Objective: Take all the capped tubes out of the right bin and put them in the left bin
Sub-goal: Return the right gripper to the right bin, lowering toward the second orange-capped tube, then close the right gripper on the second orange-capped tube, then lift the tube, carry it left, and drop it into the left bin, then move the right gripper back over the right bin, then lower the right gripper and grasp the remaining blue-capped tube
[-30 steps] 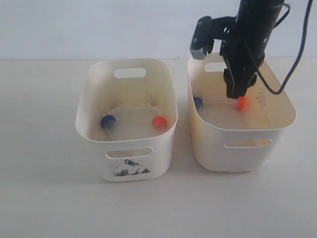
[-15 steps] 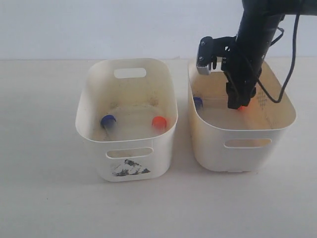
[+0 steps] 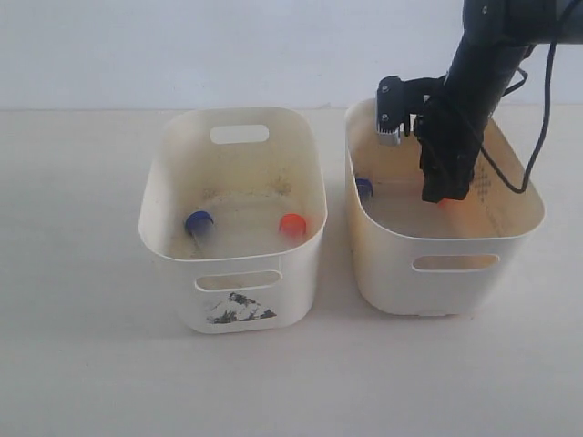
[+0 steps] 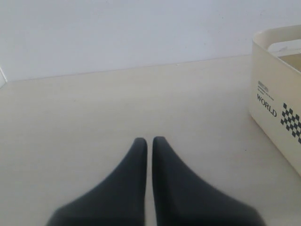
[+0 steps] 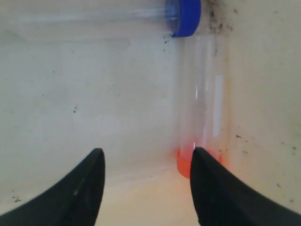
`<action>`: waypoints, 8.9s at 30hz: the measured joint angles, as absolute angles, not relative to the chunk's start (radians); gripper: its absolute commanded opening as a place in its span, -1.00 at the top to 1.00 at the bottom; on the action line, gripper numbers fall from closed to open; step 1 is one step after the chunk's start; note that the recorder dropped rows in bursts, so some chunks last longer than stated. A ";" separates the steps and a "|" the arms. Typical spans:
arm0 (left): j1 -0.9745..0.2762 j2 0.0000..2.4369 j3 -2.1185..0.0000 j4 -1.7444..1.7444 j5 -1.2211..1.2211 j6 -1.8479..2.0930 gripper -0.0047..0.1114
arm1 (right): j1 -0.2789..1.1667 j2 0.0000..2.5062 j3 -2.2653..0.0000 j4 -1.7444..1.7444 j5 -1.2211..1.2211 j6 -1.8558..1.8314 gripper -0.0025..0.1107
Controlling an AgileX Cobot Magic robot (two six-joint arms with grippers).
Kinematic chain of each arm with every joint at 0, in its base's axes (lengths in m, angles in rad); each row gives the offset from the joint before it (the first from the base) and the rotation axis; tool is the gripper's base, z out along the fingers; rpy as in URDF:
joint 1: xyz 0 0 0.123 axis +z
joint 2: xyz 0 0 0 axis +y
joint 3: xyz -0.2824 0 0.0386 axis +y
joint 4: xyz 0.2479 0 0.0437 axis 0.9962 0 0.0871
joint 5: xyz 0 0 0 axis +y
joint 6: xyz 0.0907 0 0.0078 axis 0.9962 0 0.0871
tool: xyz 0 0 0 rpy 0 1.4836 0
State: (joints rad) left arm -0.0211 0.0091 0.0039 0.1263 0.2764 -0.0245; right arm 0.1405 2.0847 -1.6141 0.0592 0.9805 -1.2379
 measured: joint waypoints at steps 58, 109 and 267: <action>-0.021 0.009 0.004 0.126 0.276 -0.024 0.84 | 0.146 2.191 -1.550 -0.148 0.749 -1.155 0.96; -0.021 0.009 0.004 0.126 0.276 -0.024 0.84 | 0.141 2.205 -1.553 -0.097 0.682 -1.212 0.96; -0.021 0.009 0.004 0.126 0.276 -0.024 0.84 | 0.161 2.137 -1.534 0.525 0.851 -0.078 -0.07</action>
